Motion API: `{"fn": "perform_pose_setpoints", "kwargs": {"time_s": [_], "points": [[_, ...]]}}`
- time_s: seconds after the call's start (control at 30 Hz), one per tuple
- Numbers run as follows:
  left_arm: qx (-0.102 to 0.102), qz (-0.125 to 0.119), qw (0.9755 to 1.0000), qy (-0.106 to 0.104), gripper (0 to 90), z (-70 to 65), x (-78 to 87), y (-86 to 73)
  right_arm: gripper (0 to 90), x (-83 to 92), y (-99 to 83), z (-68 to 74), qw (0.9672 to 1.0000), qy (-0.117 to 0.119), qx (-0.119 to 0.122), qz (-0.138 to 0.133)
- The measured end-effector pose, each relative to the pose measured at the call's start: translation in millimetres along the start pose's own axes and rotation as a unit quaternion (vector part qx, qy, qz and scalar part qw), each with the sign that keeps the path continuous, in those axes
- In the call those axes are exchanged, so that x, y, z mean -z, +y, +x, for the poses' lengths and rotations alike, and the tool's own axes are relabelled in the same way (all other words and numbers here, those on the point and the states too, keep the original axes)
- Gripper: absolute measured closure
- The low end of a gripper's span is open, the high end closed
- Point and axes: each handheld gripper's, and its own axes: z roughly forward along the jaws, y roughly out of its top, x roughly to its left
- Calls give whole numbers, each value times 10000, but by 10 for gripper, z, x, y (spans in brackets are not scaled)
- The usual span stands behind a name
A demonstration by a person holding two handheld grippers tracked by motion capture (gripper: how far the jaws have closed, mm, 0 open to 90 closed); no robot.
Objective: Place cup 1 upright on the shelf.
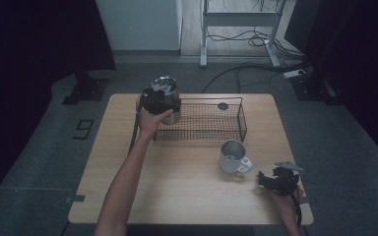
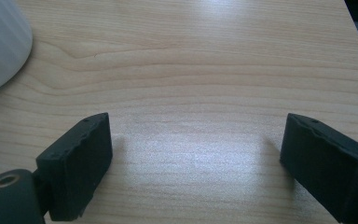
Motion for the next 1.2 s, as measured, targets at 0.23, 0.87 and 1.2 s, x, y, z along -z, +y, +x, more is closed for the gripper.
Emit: {"fn": "perform_pose_setpoints", "kwargs": {"time_s": [0.23, 0.87, 1.2], "points": [[1, 44, 10000, 24, 40, -23, -79, -4, 87, 0, 0, 0, 10000, 0, 2, -1], [107, 359, 9993, 84, 40, -39, -366, -182, 87, 0, 0, 0, 10000, 0, 0, -1], [127, 441, 9989, 55, 40, -53, -473, -276, 87, 0, 0, 0, 10000, 2, 3, -1]]}}
